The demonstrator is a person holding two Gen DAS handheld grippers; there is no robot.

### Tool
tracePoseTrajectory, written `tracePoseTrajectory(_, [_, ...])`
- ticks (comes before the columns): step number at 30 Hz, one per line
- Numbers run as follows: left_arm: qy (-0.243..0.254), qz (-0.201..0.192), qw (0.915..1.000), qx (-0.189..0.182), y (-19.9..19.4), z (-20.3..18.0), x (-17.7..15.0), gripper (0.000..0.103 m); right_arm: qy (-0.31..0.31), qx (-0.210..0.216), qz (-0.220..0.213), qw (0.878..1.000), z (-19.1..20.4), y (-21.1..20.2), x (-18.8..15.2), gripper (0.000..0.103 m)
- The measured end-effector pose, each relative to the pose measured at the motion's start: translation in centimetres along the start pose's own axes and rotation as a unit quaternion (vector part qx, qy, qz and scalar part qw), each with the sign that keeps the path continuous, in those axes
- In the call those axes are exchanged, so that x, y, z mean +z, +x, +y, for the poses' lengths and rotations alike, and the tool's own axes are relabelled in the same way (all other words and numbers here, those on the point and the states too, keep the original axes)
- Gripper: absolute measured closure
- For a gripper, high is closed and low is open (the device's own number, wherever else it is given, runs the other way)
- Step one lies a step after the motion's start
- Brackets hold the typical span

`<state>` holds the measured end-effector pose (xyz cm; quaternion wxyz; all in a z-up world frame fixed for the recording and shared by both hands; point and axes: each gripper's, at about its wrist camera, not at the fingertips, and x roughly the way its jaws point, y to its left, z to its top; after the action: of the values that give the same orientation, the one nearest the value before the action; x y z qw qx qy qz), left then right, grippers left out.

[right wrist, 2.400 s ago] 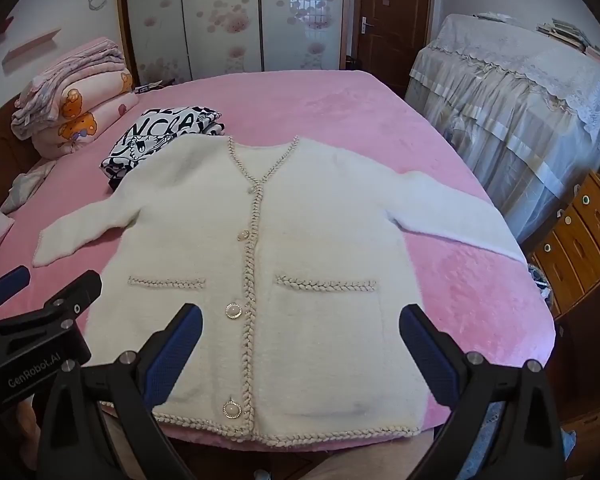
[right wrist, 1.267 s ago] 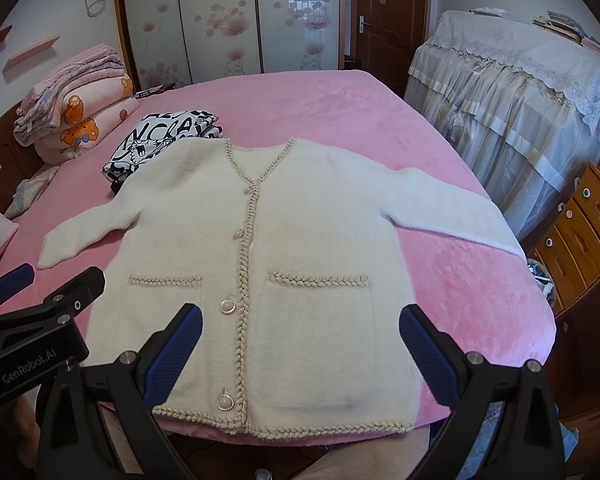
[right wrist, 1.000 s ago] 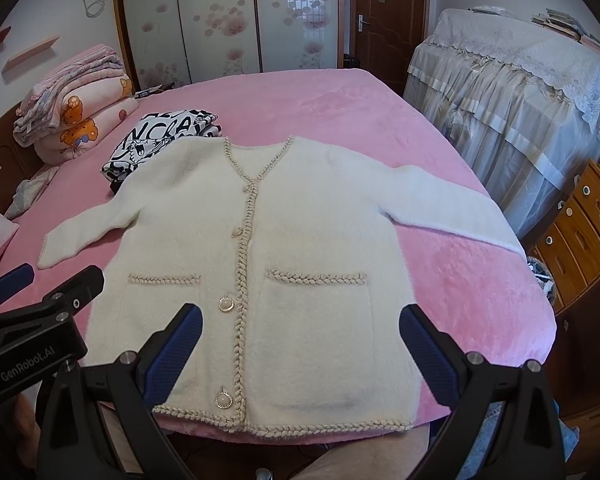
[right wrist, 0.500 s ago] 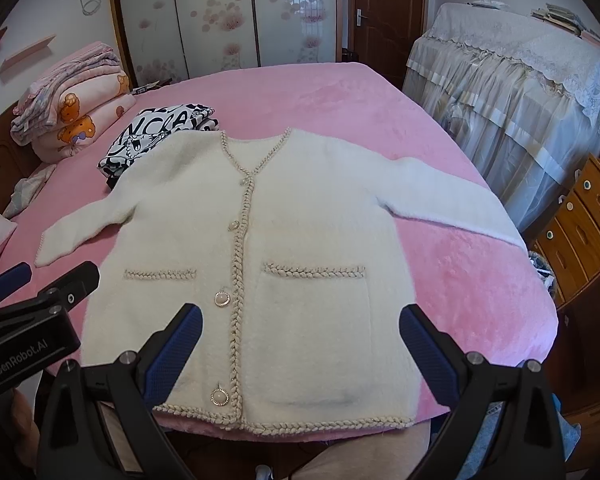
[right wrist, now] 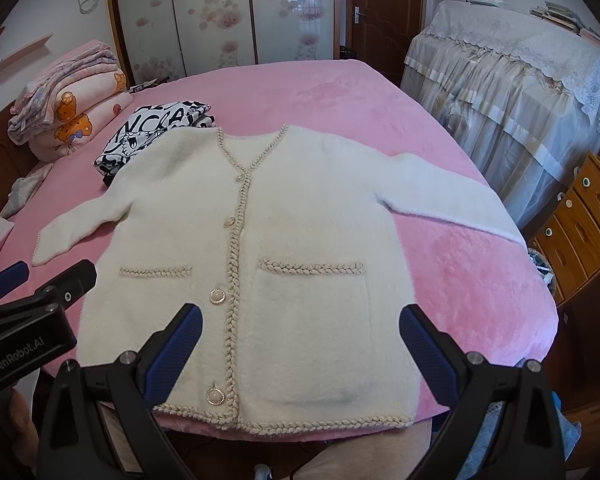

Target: Fold large clothes

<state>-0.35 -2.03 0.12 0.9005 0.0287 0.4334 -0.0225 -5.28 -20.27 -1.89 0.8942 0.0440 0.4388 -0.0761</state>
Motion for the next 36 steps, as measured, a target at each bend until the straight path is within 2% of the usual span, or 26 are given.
tracePoseTrajectory(12, [0.001, 0.001, 1.0, 0.003, 0.1, -0.4, 0.0, 0.0, -0.004, -0.002, -0.003, 1.0, 0.0, 0.3, -0.1, 0.004])
tracePoseTrajectory(22, [0.009, -0.008, 0.9999, 0.003, 0.3, -1.8, 0.3, 0.0, 0.012, 0.002, -0.002, 1.0, -1.7, 0.8, -0.1, 0.004])
tracePoseTrajectory(31, [0.029, -0.034, 0.9989, -0.012, -0.3, -4.2, 1.5, 0.0, 0.028, 0.0, -0.015, 0.999, -3.9, 0.6, 0.4, 0.004])
tracePoseTrajectory(36, [0.054, -0.068, 0.9958, -0.031, -1.1, -6.3, 2.5, 0.0, 0.041, 0.0, -0.036, 0.999, -5.5, -0.1, 1.3, 0.004])
